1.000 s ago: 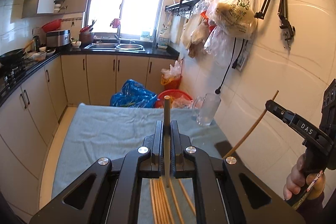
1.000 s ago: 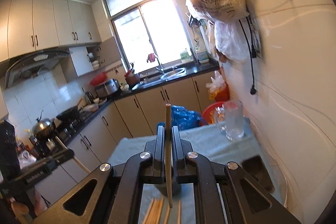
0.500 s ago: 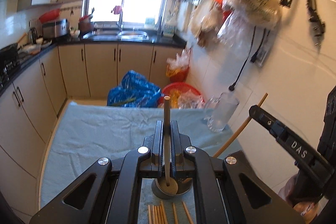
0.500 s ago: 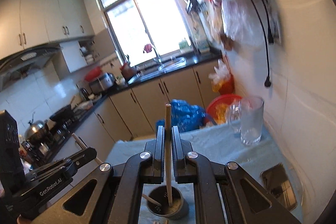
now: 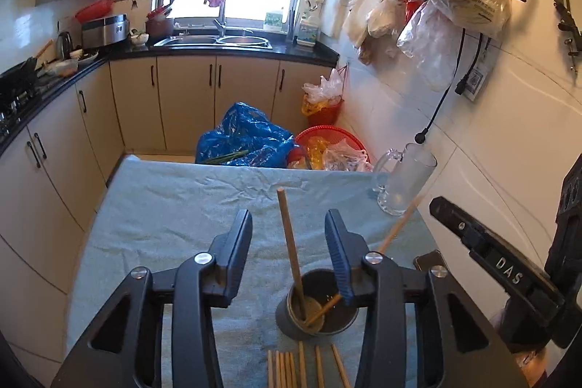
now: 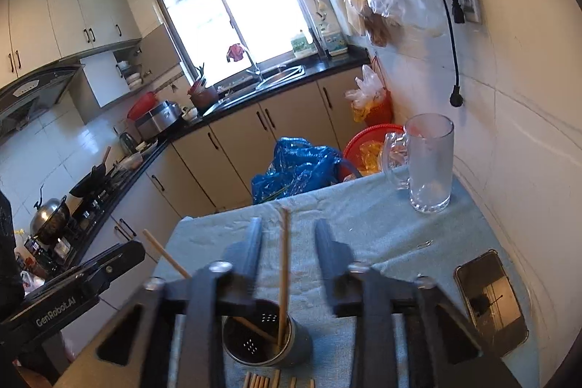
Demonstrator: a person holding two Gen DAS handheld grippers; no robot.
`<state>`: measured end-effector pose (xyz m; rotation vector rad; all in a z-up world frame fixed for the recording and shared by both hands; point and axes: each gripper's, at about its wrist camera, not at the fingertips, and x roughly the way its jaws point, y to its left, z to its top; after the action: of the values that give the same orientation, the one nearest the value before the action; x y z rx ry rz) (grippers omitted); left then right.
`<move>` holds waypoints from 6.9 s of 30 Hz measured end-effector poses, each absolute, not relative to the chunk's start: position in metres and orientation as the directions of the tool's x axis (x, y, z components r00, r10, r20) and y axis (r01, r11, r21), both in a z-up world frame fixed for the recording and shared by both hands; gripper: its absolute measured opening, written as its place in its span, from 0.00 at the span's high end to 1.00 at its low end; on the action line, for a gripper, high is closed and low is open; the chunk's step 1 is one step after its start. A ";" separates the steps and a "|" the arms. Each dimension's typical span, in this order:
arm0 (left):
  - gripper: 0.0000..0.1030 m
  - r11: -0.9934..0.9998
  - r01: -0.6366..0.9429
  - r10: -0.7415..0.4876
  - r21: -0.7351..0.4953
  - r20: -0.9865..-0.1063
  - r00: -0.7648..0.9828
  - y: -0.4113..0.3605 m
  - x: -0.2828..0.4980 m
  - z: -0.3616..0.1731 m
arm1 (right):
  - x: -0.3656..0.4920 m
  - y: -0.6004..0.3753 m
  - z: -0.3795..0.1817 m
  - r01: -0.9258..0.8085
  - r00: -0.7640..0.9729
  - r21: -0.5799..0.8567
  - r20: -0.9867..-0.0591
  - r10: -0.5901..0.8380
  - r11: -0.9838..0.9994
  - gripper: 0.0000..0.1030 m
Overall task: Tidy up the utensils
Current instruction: 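Lower the chopsticks into the black cup and open both tools, then move both tools back over the remaining chopsticks, then grasp a chopstick with the left tool while the right tool grasps another, then lift both chopsticks upright and carry them over the black cup, then drop the chopsticks into the black cup by opening both tools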
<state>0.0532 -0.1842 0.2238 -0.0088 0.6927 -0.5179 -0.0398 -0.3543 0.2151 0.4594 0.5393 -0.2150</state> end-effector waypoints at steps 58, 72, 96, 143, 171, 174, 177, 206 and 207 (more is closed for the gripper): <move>0.91 0.864 0.488 -0.321 -0.123 -0.882 0.346 -0.144 -0.035 0.018 | -0.162 -0.271 0.037 0.215 0.519 0.107 -0.855 -0.021 0.971 0.74; 0.93 0.892 0.429 -0.294 -0.139 -0.901 0.319 -0.125 -0.023 0.020 | -0.157 -0.262 0.039 0.176 0.520 0.186 -0.852 0.070 0.967 0.74; 0.92 0.919 0.375 -0.223 -0.122 -0.945 0.239 -0.147 0.034 0.022 | -0.082 -0.293 0.036 0.262 0.367 0.066 -0.930 -0.035 0.963 0.78; 0.94 0.811 0.570 -0.535 -0.128 -0.554 0.637 -0.071 -0.168 0.235 | -0.244 -0.276 0.234 0.233 0.820 0.173 -0.565 -0.097 0.957 0.93; 0.94 0.847 0.508 -0.507 -0.157 -0.526 0.683 -0.184 0.021 0.270 | -0.065 -0.337 0.273 0.306 0.927 0.413 -0.332 -0.171 0.857 0.93; 0.94 0.854 0.493 -0.492 -0.167 -0.571 0.658 -0.189 0.040 0.248 | -0.049 -0.340 0.252 0.332 0.908 0.396 -0.381 -0.176 0.856 0.93; 0.94 0.853 0.481 -0.492 -0.200 -0.613 0.618 -0.193 0.057 0.226 | -0.036 -0.344 0.230 0.353 0.884 0.382 -0.435 -0.170 0.854 0.93; 0.59 0.848 0.510 -0.491 -0.145 -0.577 0.653 -0.105 -0.076 0.245 | -0.141 -0.325 0.248 0.336 0.782 0.218 -0.608 -0.142 0.916 0.53; 0.57 0.848 0.509 -0.489 -0.145 -0.584 0.648 -0.101 -0.081 0.241 | -0.153 -0.323 0.252 0.331 0.773 0.198 -0.618 -0.145 0.923 0.50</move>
<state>-0.0814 -0.1015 0.2412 0.0329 0.6544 -0.5674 -0.1533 -0.3231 0.2516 0.3060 0.6386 -0.2622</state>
